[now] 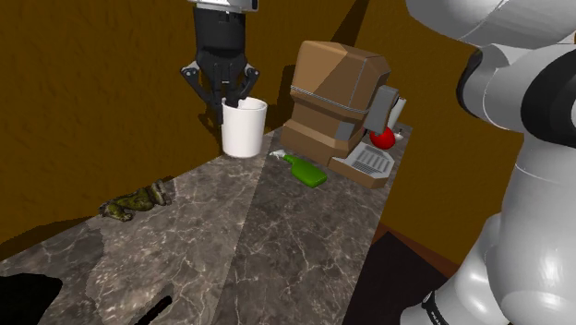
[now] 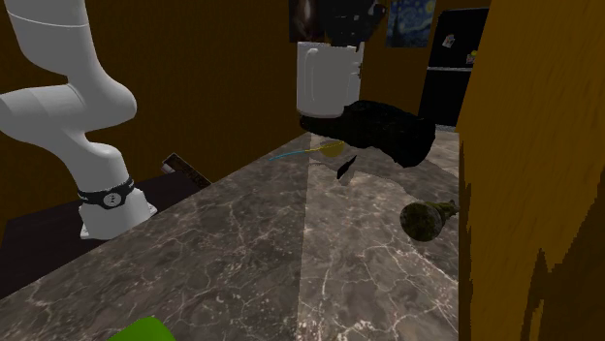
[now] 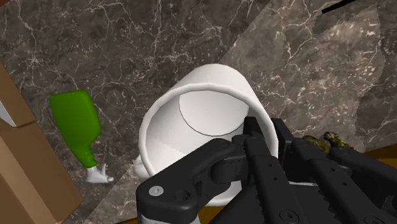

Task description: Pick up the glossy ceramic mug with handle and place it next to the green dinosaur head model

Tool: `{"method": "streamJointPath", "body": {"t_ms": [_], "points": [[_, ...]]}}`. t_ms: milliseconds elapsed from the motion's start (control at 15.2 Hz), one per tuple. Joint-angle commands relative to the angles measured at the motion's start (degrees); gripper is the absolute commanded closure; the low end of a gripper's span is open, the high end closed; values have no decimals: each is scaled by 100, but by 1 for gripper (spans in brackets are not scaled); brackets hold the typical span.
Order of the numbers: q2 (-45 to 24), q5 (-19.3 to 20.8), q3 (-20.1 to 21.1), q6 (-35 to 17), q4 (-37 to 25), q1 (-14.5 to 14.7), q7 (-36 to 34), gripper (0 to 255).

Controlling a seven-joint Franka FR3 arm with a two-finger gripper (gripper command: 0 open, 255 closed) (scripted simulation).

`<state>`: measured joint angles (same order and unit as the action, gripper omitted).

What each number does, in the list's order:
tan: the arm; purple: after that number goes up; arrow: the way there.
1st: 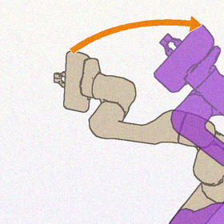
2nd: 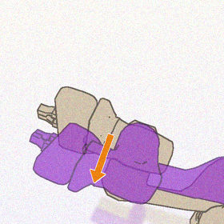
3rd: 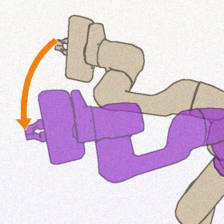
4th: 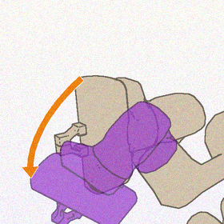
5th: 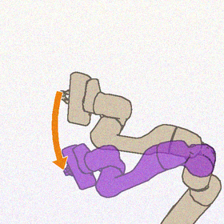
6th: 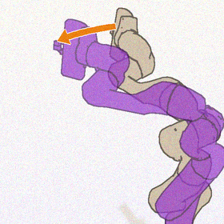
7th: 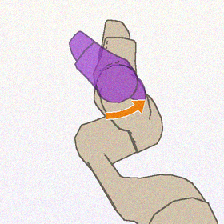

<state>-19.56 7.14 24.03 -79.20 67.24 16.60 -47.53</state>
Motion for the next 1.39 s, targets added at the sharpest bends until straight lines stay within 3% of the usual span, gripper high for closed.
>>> {"method": "streamJointPath", "body": {"t_ms": [0,462,1320], "points": [[339,-131,87,-154,480,49,-207,255],[1018,-444,409,-435,1390,404,-973,255],[1210,-528,377,-1503,2630,318,-903,255]]}}
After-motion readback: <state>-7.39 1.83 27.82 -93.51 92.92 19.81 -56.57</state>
